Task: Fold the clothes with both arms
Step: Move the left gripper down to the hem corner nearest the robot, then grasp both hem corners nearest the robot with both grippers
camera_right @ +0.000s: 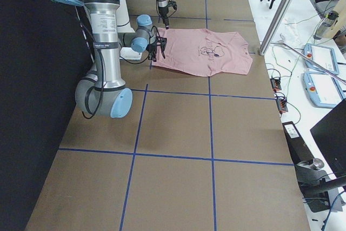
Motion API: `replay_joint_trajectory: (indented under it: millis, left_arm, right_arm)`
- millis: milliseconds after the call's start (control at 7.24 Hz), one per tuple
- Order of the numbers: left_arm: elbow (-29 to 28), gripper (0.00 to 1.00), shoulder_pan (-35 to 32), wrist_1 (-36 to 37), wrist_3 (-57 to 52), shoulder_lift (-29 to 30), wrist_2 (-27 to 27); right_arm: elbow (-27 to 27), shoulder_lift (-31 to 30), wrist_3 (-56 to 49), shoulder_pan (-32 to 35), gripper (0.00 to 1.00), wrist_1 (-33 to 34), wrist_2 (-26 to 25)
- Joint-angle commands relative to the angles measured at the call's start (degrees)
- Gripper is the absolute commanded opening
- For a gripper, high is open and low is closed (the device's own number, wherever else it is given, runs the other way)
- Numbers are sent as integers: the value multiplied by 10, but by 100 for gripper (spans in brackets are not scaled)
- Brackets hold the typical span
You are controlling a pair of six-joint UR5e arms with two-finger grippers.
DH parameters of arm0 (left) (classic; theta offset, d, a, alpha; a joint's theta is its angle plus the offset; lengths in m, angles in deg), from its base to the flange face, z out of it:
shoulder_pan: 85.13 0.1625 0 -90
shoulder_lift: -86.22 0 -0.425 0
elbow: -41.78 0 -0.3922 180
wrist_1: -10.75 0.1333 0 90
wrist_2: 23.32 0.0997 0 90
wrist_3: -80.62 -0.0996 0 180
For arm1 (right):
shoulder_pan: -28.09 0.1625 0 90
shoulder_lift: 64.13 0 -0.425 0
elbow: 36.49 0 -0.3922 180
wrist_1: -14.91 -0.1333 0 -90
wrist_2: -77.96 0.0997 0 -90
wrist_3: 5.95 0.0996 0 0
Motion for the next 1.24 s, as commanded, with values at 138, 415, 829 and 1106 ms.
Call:
replay_joint_trajectory:
  millis: [138,415,829,1106]
  left_arm:
    - [-2,94,34,18,26,-6,21]
    - [-2,86,34,18,27,-7,22]
    - [-3,46,34,18,27,-7,22]
    - [0,0,34,18,27,-7,22]
  right_arm:
    - [-1,0,-2,0,0,0,-1]
    - [-1,0,-2,0,0,0,-1]
    - [-2,-2,-2,0,0,0,0]
    - [-2,-3,-2,1,0,1,0]
